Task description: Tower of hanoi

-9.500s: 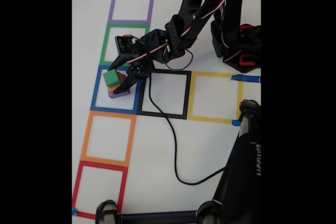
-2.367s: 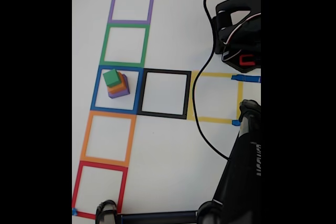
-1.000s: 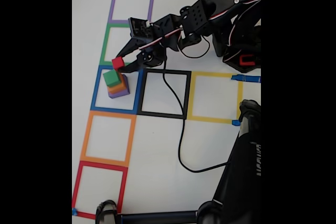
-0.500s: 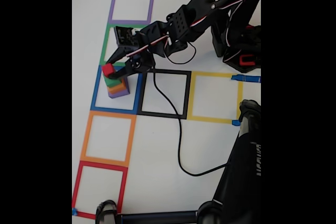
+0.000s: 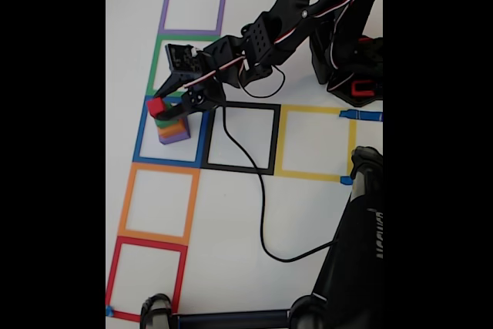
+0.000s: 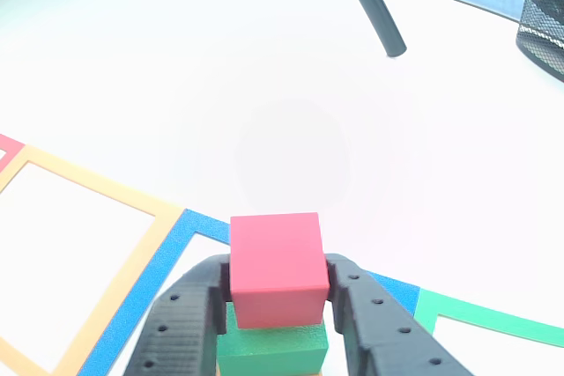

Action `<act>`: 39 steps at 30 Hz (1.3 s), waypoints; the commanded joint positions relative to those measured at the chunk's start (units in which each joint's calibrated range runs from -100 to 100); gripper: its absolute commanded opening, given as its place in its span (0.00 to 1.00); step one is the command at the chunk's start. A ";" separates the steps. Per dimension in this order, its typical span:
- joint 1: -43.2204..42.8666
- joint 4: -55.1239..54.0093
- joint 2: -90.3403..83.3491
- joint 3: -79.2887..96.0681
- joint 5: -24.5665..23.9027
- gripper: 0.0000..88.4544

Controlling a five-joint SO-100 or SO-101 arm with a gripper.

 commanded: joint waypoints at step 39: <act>0.98 1.15 -4.59 -3.03 0.36 0.10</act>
